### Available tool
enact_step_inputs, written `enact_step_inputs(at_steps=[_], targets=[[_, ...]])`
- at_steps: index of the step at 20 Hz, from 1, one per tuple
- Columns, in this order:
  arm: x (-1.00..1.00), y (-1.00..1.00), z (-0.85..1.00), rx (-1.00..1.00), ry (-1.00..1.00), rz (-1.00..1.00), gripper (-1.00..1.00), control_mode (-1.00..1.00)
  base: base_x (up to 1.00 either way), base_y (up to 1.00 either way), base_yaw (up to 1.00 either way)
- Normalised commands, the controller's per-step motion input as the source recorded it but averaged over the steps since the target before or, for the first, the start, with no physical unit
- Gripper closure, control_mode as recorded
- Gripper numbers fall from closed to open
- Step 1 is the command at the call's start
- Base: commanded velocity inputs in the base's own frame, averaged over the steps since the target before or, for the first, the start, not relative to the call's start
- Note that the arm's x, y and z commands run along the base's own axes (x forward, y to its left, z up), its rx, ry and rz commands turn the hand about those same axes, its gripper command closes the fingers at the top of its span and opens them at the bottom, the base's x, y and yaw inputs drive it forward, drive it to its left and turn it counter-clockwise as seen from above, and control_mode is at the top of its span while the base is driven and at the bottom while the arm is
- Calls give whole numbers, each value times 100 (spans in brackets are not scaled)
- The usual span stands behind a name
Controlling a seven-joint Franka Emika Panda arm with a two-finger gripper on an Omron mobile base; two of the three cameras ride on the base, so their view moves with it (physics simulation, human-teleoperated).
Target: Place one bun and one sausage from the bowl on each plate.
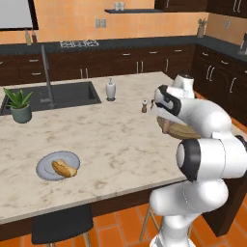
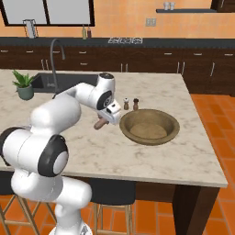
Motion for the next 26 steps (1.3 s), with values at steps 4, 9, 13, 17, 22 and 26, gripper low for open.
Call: enact_step_inputs(at_steps=[4, 9, 13, 17, 22, 26], targets=[[-25, 100, 20, -9, 8, 20, 100, -100, 0, 0, 0], [-29, 100, 0, -4, 13, 23, 100, -100, 0, 0, 0], [-23, 100, 0, -6, 17, 24, 100, -100, 0, 0, 0], [-20, 100, 0, -6, 17, 24, 100, -100, 0, 0, 0], [-22, 100, 0, -6, 15, 24, 100, -100, 0, 0, 0], [-21, 100, -6, -2, 10, 25, 100, -100, 0, 0, 0]])
